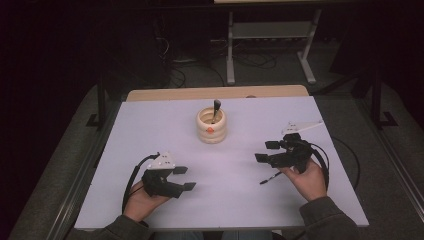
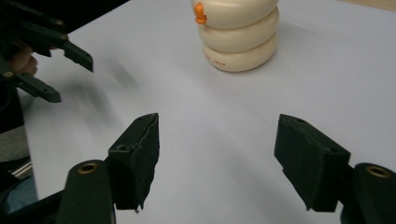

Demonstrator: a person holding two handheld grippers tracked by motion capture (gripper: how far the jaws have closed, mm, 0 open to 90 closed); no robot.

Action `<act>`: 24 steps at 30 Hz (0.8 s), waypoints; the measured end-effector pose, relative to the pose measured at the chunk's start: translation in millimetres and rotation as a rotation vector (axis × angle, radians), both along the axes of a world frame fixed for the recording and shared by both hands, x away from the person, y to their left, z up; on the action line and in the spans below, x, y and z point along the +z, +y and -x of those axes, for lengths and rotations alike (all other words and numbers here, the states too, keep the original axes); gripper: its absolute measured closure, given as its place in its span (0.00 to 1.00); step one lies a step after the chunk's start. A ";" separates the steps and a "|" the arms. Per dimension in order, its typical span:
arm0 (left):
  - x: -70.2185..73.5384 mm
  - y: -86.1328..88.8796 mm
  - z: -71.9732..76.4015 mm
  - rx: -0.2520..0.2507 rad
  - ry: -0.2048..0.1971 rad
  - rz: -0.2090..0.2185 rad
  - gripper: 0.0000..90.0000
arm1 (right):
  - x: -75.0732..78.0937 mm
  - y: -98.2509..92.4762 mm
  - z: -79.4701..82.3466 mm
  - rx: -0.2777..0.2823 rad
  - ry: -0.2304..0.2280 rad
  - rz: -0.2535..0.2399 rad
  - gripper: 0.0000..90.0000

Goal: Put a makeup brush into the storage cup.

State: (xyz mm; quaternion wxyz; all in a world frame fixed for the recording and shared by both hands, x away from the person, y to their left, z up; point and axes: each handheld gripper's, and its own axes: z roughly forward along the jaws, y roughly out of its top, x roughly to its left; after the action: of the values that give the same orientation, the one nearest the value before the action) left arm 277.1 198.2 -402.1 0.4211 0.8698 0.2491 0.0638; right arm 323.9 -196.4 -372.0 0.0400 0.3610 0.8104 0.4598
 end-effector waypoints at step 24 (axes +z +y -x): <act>1.4 -12.8 2.0 -0.006 0.020 0.037 0.41 | -32.3 -32.3 36.6 -0.047 0.014 -0.018 0.32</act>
State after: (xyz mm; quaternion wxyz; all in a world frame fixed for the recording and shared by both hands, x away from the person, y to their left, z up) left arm 275.2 185.4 -400.7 0.4347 0.8632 0.2521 0.0492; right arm 287.2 -228.7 -404.2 0.0419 0.3837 0.7977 0.4633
